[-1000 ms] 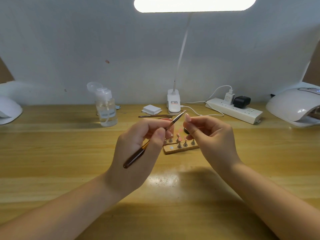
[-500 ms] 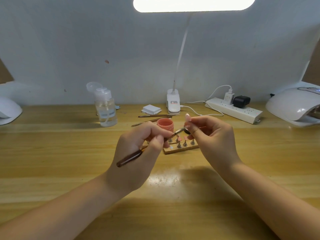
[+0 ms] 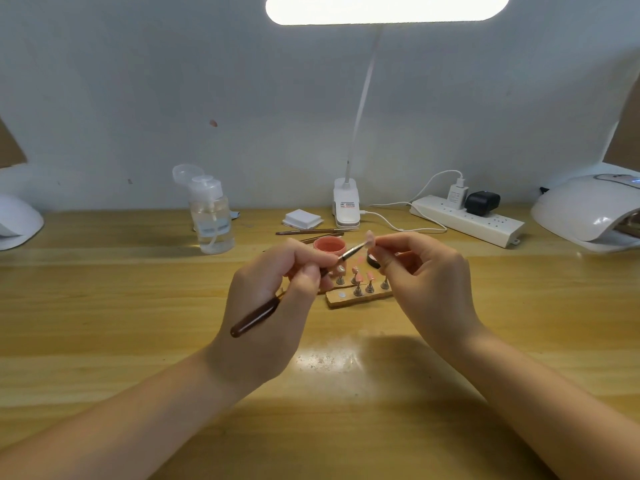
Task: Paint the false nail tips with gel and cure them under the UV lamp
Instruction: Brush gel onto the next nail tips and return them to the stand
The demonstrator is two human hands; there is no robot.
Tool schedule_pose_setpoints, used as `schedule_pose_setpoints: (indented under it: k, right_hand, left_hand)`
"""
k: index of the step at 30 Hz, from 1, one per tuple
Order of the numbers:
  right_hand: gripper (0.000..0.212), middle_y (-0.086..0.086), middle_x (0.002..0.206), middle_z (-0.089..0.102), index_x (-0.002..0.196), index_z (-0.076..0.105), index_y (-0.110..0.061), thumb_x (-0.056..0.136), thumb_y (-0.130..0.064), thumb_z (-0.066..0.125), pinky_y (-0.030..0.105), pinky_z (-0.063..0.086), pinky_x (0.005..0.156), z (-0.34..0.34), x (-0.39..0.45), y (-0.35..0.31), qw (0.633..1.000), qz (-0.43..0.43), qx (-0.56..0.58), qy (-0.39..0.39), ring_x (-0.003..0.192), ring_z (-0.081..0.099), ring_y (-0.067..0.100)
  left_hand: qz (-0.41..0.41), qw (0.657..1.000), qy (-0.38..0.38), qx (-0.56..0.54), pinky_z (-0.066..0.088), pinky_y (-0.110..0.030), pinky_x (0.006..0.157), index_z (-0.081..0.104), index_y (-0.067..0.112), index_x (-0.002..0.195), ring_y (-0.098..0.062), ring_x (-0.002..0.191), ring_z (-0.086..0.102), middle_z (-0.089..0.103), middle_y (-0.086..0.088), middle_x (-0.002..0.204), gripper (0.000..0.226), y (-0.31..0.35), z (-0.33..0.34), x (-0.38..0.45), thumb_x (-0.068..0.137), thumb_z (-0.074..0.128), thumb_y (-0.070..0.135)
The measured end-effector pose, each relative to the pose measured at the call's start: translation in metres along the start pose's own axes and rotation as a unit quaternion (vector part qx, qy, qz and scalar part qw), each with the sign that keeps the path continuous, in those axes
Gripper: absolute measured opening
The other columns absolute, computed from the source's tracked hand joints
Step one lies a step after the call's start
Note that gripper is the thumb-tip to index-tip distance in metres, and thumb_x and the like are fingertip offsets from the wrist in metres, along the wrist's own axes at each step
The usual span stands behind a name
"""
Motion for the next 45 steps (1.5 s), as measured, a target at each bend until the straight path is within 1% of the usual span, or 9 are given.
schedule_pose_setpoints:
  k: [2,4,10,15,25,30,35,41,45]
  right_hand:
    - [0.015,-0.004,0.084,0.072,0.101,0.073,-0.014,0.086,-0.012,0.071,0.029,0.057,0.063,0.000,0.000,0.000,1.000,-0.001,-0.001,0.000,0.074,0.068,0.010]
    - [0.016,-0.005,0.084,0.072,0.101,0.073,-0.016,0.086,-0.011,0.071,0.031,0.057,0.063,0.000,0.000,0.000,1.000,0.000,0.002,0.000,0.074,0.068,0.011]
    - [0.012,-0.005,0.076,0.073,0.095,0.072,-0.022,0.085,-0.015,0.071,0.030,0.059,0.065,0.007,-0.001,0.020,0.986,0.110,0.121,-0.017,0.069,0.070,0.013]
    - [0.011,-0.004,0.078,0.074,0.090,0.072,-0.025,0.083,-0.017,0.071,0.017,0.053,0.056,0.012,-0.002,0.021,0.969,0.146,0.196,-0.028,0.067,0.070,0.014]
    - [0.012,-0.005,0.077,0.073,0.092,0.071,-0.023,0.083,-0.015,0.071,0.017,0.052,0.056,0.014,-0.005,0.028,0.967,0.159,0.194,-0.033,0.066,0.070,0.014]
    - [0.012,-0.002,0.076,0.074,0.090,0.072,-0.025,0.084,-0.014,0.073,0.029,0.058,0.065,0.016,-0.010,0.035,0.975,0.161,0.150,-0.034,0.067,0.070,0.013]
    - [0.008,0.000,0.076,0.072,0.090,0.076,-0.012,0.083,-0.012,0.074,0.041,0.056,0.070,0.025,-0.014,0.029,0.991,0.105,0.056,-0.063,0.068,0.067,0.018]
    - [0.006,-0.008,0.070,0.069,0.085,0.075,-0.016,0.082,-0.010,0.075,0.030,0.051,0.061,0.028,-0.015,0.024,0.995,0.067,0.030,-0.065,0.062,0.061,0.012]
    - [0.006,-0.005,0.071,0.070,0.086,0.076,-0.013,0.082,-0.009,0.074,0.031,0.051,0.061,0.029,-0.016,0.024,0.995,0.060,0.036,-0.069,0.062,0.061,0.013]
  left_hand:
    - [0.039,0.996,0.083,-0.004,0.045,-0.008,0.066,0.068,0.014,0.103,-0.012,0.079,0.065,0.069,0.005,0.079,0.023,0.012,-0.007,-0.002,0.091,0.049,0.008]
    - [0.054,0.996,0.068,-0.005,0.048,-0.012,0.072,0.068,0.019,0.097,-0.006,0.085,0.067,0.070,0.009,0.089,0.021,0.005,-0.007,-0.007,0.090,0.049,0.013]
    - [0.055,0.994,0.084,-0.051,0.048,-0.015,0.071,0.069,0.021,0.095,-0.008,0.082,0.067,0.071,0.009,0.083,0.025,0.007,-0.011,-0.005,0.088,0.046,0.028]
    - [0.020,0.994,0.083,-0.071,0.046,-0.009,0.069,0.069,0.019,0.097,-0.002,0.080,0.066,0.072,0.011,0.083,0.020,-0.001,-0.009,-0.004,0.093,0.050,0.021]
    - [0.016,0.991,0.080,-0.105,0.049,-0.013,0.064,0.070,0.014,0.085,-0.008,0.071,0.067,0.070,0.004,0.073,0.026,-0.002,-0.010,-0.004,0.089,0.044,0.013]
    - [-0.025,0.987,0.116,-0.107,0.048,-0.015,0.056,0.068,0.019,0.093,-0.004,0.061,0.059,0.068,0.007,0.071,0.016,-0.014,-0.021,0.013,0.098,0.052,0.017]
    - [-0.092,0.992,0.084,-0.005,0.048,-0.015,0.053,0.069,0.019,0.084,-0.001,0.058,0.059,0.067,0.008,0.066,0.010,-0.041,-0.028,0.051,0.093,0.063,0.020]
    - [-0.124,0.974,0.048,0.181,0.058,-0.041,0.074,0.072,0.004,0.080,-0.021,0.071,0.066,0.070,-0.007,0.073,0.028,-0.050,-0.033,0.114,0.094,0.056,0.022]
    - [-0.191,0.951,-0.026,0.242,0.060,-0.044,0.077,0.070,0.002,0.086,-0.026,0.079,0.070,0.071,-0.009,0.077,0.025,-0.066,-0.012,0.137,0.092,0.054,0.020]
Point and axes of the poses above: each hand's wrist, its own x-axis towards the middle knuckle, its own z-axis out of the palm, y = z × x, the point moved 9 cm from there along x, towards the middle knuckle
